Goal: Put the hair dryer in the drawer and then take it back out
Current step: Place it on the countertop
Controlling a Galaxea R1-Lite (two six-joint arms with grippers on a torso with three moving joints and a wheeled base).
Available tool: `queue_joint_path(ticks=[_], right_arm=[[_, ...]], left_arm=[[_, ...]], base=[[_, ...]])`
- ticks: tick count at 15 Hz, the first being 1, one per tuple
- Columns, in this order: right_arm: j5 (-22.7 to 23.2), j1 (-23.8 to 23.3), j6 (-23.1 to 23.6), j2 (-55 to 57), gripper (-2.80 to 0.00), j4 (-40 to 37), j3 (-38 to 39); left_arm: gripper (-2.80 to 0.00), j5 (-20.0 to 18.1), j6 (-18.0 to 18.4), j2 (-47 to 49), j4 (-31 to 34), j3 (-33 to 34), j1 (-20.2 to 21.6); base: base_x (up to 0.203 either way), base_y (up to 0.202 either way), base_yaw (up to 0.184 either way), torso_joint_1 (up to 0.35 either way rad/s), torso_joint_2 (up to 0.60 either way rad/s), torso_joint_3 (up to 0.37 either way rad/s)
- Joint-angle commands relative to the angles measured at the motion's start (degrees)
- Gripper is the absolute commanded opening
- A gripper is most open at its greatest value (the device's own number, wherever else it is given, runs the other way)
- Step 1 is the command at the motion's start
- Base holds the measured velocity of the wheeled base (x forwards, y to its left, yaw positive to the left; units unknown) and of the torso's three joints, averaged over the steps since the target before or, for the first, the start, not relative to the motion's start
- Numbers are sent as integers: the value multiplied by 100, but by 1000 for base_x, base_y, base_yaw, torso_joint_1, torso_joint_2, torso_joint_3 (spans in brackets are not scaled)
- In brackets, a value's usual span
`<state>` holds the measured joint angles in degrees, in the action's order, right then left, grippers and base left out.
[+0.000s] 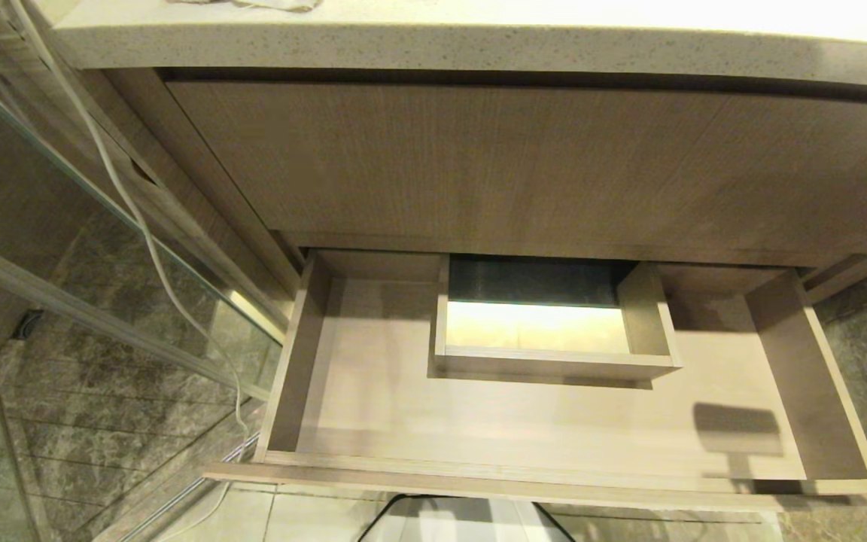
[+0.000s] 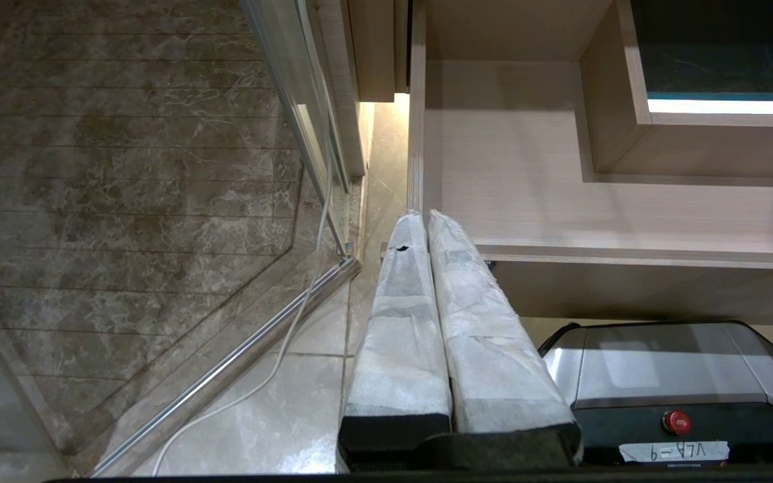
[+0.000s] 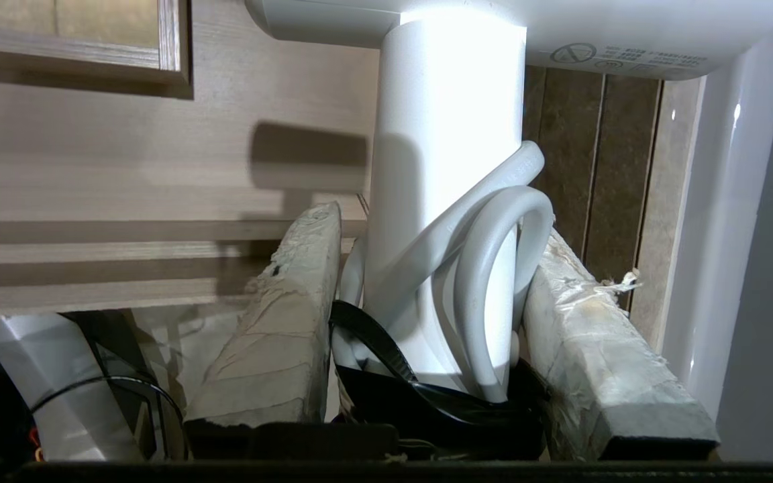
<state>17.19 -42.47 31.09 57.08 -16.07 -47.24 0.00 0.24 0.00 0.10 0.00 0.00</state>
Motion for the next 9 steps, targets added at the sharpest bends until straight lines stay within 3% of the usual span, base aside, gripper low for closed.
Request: queue_joint_path(ticks=[1, 5, 9], right_arm=[[8, 37, -10, 1, -280, -6, 4], [13, 37, -129, -197, -280, 113, 154], [13, 64, -121, -322, -280, 118, 213]], left_arm=[[-280, 0, 2, 0, -1, 9, 0], [-280, 0, 2, 0, -1, 9, 0], [-280, 0, 2, 0, -1, 9, 0]], base=[[0, 0, 0, 0, 0, 0], [0, 0, 0, 33, -49, -8], [0, 0, 0, 178, -433, -155]])
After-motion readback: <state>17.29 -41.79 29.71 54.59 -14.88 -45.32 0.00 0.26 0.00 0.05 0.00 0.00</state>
